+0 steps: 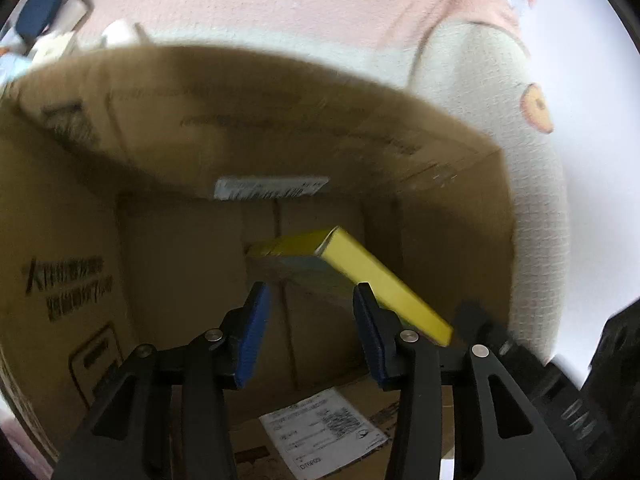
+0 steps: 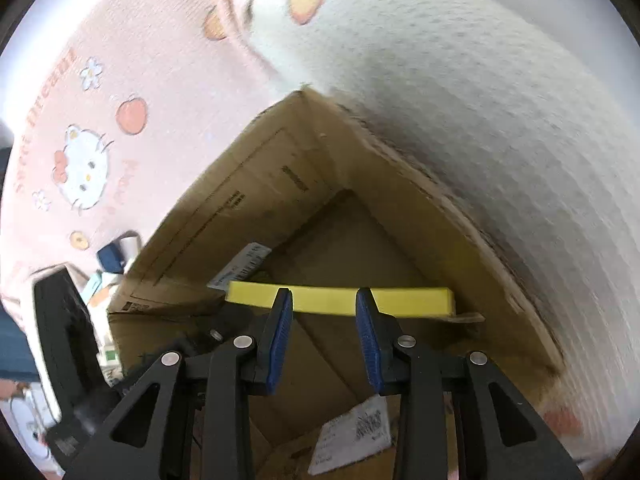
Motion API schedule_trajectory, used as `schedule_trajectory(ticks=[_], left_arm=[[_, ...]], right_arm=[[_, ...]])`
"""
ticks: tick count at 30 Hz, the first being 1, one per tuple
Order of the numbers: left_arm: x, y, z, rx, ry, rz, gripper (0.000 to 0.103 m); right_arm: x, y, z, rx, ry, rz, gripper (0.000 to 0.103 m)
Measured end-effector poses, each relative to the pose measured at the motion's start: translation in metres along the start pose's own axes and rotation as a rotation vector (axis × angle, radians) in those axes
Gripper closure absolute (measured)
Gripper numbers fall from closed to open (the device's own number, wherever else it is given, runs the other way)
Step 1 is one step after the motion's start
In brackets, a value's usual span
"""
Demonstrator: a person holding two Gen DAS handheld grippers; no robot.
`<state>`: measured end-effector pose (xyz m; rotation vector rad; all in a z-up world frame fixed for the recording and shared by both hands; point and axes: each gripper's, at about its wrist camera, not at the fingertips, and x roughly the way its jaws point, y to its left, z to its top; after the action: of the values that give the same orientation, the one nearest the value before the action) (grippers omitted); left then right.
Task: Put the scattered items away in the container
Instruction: 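Lower the crayon box into the cardboard box with the left tool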
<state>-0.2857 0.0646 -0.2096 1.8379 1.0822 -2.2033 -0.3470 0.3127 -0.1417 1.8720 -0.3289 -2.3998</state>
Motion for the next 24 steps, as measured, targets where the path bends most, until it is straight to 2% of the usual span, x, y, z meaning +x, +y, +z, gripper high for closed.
schedule_trajectory(ticks=[2,5,8,10,13,17,21,24], left_arm=[[0.003,0.002,-0.008,-0.014,0.012,0.032,0.078],[0.013,0.001,-0.014,-0.017,0.055,0.019,0.082],[0.030,0.000,-0.015,-0.037,0.115,-0.001,0.083],[0.042,0.000,-0.018,-0.044,0.154,-0.023,0.083],[0.051,-0.002,-0.021,-0.047,0.159,-0.018,0.083],[0.057,-0.003,-0.020,-0.055,0.156,-0.031,0.083],[0.058,-0.003,-0.014,-0.058,0.186,-0.089,0.089],[0.055,0.000,-0.010,-0.071,0.177,-0.128,0.091]], right_arm=[[0.008,0.003,0.007,-0.015,0.013,-0.018,0.073],[0.019,0.010,0.016,-0.083,0.038,-0.075,0.073],[0.032,0.013,0.019,-0.110,0.075,-0.095,0.073],[0.039,0.016,0.021,-0.166,0.083,-0.156,0.073],[0.048,0.020,0.019,-0.249,0.110,-0.230,0.073],[0.046,0.010,0.020,-0.249,0.132,-0.210,0.073],[0.045,0.006,0.017,-0.219,0.172,-0.204,0.073],[0.043,0.010,0.010,-0.203,0.183,-0.213,0.073]])
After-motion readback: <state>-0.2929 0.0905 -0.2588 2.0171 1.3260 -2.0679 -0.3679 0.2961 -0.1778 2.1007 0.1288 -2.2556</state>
